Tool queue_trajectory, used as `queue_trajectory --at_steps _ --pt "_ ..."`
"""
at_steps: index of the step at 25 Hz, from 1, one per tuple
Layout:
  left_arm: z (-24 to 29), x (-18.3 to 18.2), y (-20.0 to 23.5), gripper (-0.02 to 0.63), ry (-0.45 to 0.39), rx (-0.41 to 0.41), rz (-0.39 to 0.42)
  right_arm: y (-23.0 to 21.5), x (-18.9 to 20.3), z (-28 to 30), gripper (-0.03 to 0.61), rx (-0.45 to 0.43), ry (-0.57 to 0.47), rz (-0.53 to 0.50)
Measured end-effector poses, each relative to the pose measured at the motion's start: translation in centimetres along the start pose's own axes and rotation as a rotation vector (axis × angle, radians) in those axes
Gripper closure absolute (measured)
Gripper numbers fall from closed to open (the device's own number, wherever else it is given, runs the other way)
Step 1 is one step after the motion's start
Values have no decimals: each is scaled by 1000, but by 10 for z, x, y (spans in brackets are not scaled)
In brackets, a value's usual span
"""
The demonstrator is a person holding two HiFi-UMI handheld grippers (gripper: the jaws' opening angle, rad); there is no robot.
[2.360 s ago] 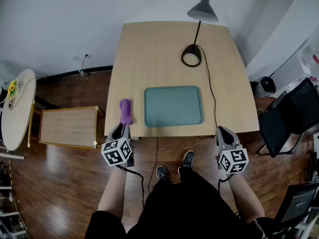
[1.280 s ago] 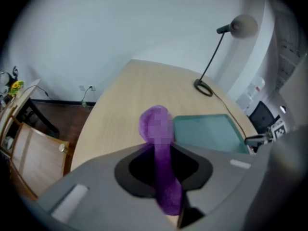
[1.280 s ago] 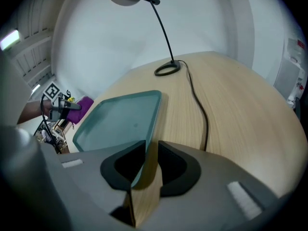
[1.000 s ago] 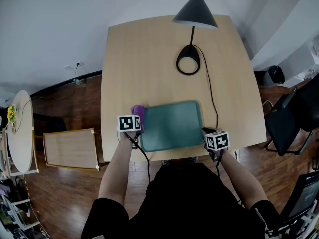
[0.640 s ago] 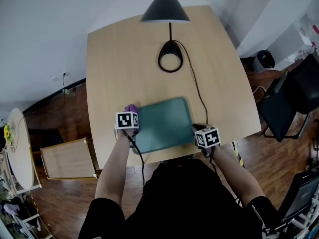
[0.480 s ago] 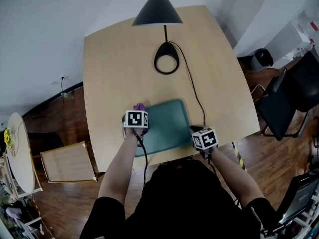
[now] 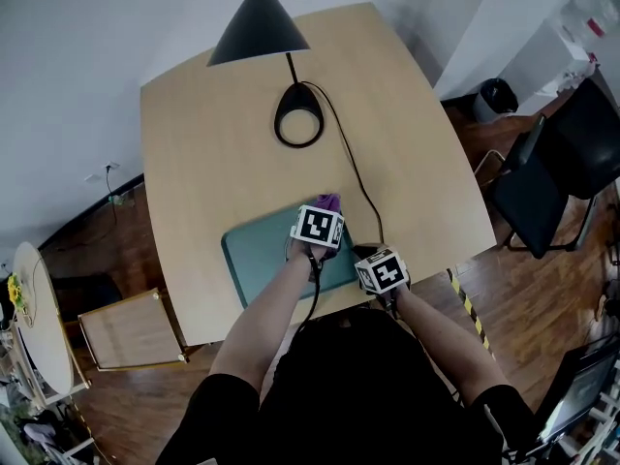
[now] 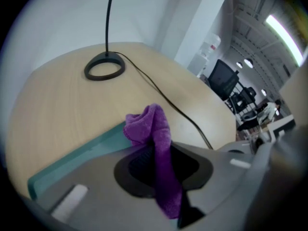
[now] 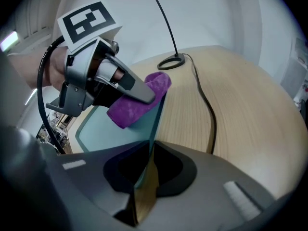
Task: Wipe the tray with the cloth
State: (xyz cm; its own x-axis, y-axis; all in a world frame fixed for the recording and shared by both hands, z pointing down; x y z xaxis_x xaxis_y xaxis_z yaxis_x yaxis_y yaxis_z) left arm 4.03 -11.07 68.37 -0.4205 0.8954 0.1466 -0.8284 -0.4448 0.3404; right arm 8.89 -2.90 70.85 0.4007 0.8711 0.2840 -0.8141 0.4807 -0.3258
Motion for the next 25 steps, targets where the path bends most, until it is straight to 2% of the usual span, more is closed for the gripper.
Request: queue_trajectory --at_steps 3,5,8,13,16,18,20,25 --pt "0 3 -9 515 -45 88 -34 -3 3 -1 545 -3 -2 1" --pt "-6 14 6 515 -68 89 -64 -4 4 0 545 -2 1 0" --pt "-26 42 50 514 -97 36 -134 -6 4 1 545 -4 6 -1" --pt "-72 113 133 514 -169 -43 -383 -11 4 3 543 -2 12 0" --pt "-94 158 172 514 -194 -114 -469 -12 6 7 543 1 19 10" --pt "-104 181 191 514 -197 -158 -503 -13 6 9 543 9 26 9" --pt "-109 193 199 514 -206 -169 -524 -13 6 9 543 11 28 6" --pt "-95 184 180 514 -196 -131 -501 -14 4 10 543 12 24 17"
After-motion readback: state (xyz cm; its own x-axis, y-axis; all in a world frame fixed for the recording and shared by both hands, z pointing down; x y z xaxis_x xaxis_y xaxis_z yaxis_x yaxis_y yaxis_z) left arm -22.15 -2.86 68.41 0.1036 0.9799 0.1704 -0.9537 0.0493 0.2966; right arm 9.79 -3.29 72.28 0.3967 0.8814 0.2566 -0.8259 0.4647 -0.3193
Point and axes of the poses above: the fingertips, and each gripper's own axes: z forward along the fingers, y to its left, x out of its underside, the point moved 2 cm from there along -z, backward along the fingers, and after that the axes turned 12 degrees about y, right-handed, at the moved point
